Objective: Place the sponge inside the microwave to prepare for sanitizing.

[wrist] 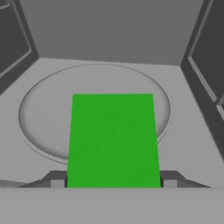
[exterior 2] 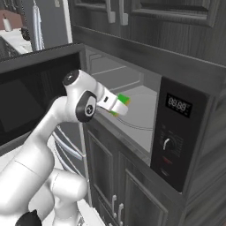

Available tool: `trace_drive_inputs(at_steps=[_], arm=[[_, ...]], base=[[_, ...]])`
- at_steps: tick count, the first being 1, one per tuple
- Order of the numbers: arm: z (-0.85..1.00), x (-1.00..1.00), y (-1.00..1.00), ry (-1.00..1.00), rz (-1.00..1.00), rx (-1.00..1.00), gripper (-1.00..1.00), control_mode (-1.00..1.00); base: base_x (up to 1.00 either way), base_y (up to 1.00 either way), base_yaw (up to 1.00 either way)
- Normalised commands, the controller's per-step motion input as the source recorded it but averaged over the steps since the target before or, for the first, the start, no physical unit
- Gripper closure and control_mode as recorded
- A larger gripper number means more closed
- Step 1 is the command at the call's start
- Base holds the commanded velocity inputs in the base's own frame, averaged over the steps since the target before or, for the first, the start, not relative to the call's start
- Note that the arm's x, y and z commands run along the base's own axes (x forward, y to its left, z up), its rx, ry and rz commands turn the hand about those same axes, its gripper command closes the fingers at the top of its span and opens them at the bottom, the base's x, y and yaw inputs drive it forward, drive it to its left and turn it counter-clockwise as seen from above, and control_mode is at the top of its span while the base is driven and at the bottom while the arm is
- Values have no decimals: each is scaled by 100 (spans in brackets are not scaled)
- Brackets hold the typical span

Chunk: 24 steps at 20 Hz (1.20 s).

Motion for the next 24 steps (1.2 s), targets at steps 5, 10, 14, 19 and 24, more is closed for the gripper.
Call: trace_drive_inputs(at_steps=[5, 10, 14, 19, 24], arm=[[-25, 39, -21, -3, 0, 0, 100, -100], [-10, 30, -19, -1, 0, 0, 100, -100], [-24, 33, -21, 0, 0, 0, 100, -100], [-6, 24, -20, 0, 0, 0, 100, -100], [0, 14, -17, 0, 0, 0, 100, -100]], base=[[0, 0, 0], [0, 0, 0], [0, 0, 0], [0, 0, 0], [0, 0, 0]])
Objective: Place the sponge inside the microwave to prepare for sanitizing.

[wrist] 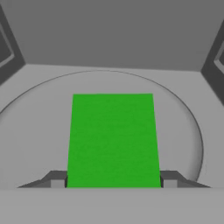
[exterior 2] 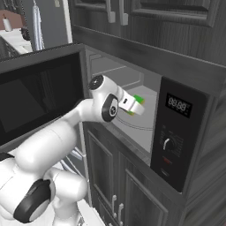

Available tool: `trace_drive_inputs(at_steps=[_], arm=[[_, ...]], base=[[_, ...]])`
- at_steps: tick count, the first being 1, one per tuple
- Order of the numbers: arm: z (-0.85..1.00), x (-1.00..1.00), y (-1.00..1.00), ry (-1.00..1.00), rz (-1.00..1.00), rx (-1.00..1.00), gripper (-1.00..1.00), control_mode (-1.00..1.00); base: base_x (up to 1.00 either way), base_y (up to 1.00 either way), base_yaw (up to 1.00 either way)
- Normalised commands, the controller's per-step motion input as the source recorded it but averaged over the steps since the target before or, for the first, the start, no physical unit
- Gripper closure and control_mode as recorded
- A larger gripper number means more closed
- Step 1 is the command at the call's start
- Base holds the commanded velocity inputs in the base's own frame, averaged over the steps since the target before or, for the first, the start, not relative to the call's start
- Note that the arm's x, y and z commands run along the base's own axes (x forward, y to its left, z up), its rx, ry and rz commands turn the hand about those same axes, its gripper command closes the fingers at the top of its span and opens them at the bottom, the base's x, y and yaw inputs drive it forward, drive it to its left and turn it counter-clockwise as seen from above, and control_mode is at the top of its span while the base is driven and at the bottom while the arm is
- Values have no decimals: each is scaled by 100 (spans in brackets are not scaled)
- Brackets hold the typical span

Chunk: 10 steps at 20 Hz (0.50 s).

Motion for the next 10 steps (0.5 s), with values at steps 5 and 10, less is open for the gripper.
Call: trace_drive_inputs(at_steps=[5, 10], arm=[[-4, 8, -12, 0, 0, 0, 100, -100], [-16, 0, -2, 0, 0, 2, 100, -100]], base=[[0, 0, 0], [0, 0, 0]])
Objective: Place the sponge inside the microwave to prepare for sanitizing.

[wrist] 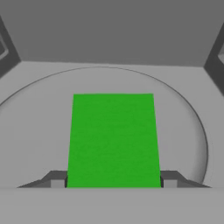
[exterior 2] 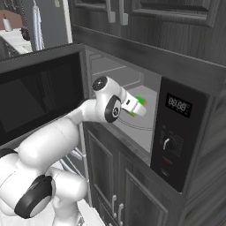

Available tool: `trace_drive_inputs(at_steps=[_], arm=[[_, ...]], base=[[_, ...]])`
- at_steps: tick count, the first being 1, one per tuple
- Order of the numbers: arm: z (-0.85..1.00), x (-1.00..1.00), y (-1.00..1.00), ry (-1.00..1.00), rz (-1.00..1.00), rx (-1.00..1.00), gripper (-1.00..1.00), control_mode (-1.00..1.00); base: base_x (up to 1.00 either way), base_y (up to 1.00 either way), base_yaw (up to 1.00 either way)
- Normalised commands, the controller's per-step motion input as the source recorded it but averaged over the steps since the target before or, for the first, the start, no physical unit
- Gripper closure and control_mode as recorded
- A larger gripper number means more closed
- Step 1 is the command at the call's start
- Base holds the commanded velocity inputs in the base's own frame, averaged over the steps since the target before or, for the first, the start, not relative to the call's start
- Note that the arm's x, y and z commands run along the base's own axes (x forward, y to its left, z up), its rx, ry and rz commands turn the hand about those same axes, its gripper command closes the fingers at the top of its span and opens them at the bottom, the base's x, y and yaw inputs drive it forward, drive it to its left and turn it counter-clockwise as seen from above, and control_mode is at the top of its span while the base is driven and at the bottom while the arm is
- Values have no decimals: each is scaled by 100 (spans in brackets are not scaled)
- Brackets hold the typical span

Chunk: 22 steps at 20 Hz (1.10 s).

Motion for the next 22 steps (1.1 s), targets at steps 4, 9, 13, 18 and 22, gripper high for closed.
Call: trace_drive_inputs(at_steps=[4, 9, 13, 18, 22], arm=[[-10, 1, -1, 0, 0, 2, 100, -100], [-2, 6, -14, 0, 0, 1, 100, -100], [-1, 8, -12, 0, 0, 0, -100, -100], [0, 6, -3, 0, 0, 0, -100, -100], [0, 0, 0, 0, 0, 0, -100, -100]], base=[[0, 0, 0], [0, 0, 0], [0, 0, 0], [0, 0, 0], [0, 0, 0]])
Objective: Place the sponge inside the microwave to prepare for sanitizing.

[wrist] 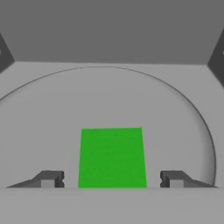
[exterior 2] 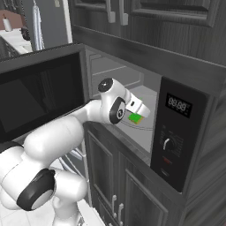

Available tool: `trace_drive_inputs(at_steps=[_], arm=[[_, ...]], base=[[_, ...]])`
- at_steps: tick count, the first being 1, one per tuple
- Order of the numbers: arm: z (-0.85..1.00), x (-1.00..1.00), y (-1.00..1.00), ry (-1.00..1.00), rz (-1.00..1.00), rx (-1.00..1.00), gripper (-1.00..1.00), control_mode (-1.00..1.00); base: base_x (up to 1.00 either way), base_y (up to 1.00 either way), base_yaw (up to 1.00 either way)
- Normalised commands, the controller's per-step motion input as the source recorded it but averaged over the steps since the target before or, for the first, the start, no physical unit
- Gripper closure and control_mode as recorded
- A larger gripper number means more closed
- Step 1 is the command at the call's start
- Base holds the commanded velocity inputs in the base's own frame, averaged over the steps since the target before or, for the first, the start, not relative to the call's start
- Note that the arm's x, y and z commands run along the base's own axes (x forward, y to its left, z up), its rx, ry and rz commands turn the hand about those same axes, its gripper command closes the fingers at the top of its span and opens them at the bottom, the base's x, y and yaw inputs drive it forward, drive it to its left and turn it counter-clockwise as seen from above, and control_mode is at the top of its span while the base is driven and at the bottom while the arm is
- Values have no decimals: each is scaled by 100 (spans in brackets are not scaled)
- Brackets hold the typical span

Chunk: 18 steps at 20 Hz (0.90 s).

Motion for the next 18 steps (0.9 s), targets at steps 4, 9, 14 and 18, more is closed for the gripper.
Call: trace_drive_inputs(at_steps=[4, 9, 14, 18], arm=[[0, 0, 0, 0, 0, 0, -100, -100], [0, 0, 0, 0, 0, 0, -100, -100], [0, 0, 0, 0, 0, 0, -100, -100], [0, -24, 16, 0, 0, 0, -100, -100]], base=[[0, 0, 0], [0, 0, 0], [0, 0, 0], [0, 0, 0]])
